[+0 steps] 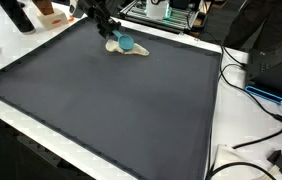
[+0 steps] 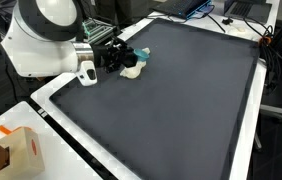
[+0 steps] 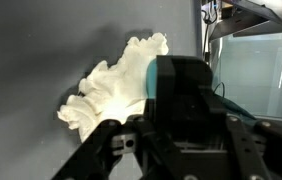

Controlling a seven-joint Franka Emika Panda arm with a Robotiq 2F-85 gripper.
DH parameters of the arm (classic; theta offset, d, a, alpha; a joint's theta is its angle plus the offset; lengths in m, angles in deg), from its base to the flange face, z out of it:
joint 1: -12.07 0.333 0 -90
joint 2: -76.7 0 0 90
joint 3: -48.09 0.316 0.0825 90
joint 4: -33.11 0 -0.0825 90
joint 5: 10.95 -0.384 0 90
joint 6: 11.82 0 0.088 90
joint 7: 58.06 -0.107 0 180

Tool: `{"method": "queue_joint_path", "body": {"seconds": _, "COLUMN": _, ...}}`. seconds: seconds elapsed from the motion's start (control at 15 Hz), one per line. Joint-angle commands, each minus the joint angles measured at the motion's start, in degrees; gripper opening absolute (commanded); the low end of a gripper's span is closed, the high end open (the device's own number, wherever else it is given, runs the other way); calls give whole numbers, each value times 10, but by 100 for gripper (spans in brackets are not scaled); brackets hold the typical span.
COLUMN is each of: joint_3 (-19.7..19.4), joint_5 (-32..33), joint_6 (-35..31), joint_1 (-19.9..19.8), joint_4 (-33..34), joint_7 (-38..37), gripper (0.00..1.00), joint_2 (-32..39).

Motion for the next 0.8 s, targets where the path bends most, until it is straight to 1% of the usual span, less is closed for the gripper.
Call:
{"method": "queue_joint_path", "body": {"seconds": 0.0, "joint_3": 11, "joint_5": 16, "joint_6": -19, "joint_1": -8, "joint_4": 15, "joint_7": 75, "gripper": 25, "joint_2": 43}}
{"method": "queue_joint_path", "body": {"seconds": 0.33, "joint_3": 9, "joint_5": -5, "joint_6": 11, "joint_1": -30, "joint_4": 27, "joint_7": 137, "gripper": 25, "joint_2": 75}}
{"method": "queue_joint_path", "body": {"seconds": 0.53, "joint_3": 3, "joint_5": -16, "joint_6": 25, "joint_1": -40, "joint_4": 38, "joint_7": 132, "gripper": 25, "joint_2": 100}}
{"method": "queue_joint_path", "body": {"seconds": 0.73, "joint_3": -3, "joint_5": -26, "joint_6": 23, "joint_1": -42, "joint_4": 45, "joint_7": 100, "gripper": 25, "joint_2": 116}}
